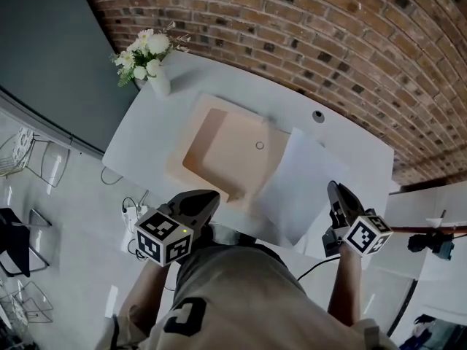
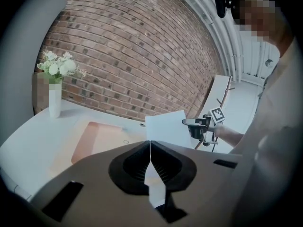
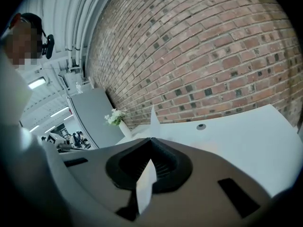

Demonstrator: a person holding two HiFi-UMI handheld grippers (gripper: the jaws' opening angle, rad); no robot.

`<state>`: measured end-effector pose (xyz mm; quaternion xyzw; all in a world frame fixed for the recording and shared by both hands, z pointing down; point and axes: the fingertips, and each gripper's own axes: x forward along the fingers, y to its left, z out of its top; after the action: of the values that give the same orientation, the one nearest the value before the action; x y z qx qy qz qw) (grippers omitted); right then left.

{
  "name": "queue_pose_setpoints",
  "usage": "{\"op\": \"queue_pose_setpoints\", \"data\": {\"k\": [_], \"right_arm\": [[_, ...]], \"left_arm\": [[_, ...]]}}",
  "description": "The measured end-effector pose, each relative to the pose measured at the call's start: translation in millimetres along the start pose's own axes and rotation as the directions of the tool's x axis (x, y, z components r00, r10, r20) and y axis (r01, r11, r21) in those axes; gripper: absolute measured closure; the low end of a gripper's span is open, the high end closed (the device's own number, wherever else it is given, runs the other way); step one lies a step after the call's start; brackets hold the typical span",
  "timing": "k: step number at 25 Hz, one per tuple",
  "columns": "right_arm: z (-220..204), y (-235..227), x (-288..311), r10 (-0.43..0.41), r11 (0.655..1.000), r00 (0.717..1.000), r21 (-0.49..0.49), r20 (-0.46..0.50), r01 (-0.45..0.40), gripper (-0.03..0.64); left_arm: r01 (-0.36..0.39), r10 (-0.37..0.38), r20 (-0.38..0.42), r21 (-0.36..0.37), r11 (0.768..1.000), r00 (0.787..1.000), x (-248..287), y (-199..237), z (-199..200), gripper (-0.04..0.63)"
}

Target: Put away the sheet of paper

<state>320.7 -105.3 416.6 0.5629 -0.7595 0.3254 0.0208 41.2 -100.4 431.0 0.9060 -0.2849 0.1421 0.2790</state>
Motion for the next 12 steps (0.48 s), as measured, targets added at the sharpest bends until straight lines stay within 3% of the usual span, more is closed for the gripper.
{"op": "queue_pose_setpoints", "data": {"k": [5, 12], "right_arm": [[-11, -28, 10, -0.049, 0.999, 0.998, -0.023, -0.041, 0.048, 0.594], [-17, -42, 30, -0.042, 0.999, 0.998, 0.007, -0.056, 0.042, 0.594]], "left_arm": [[-0.038, 0.038, -0.001, 0.003, 0.999, 0.999, 2, -3, 0, 0.577], [-0.098, 0.100, -0.027, 0.052, 0.994, 0.995, -4, -2, -1, 0.577]]}}
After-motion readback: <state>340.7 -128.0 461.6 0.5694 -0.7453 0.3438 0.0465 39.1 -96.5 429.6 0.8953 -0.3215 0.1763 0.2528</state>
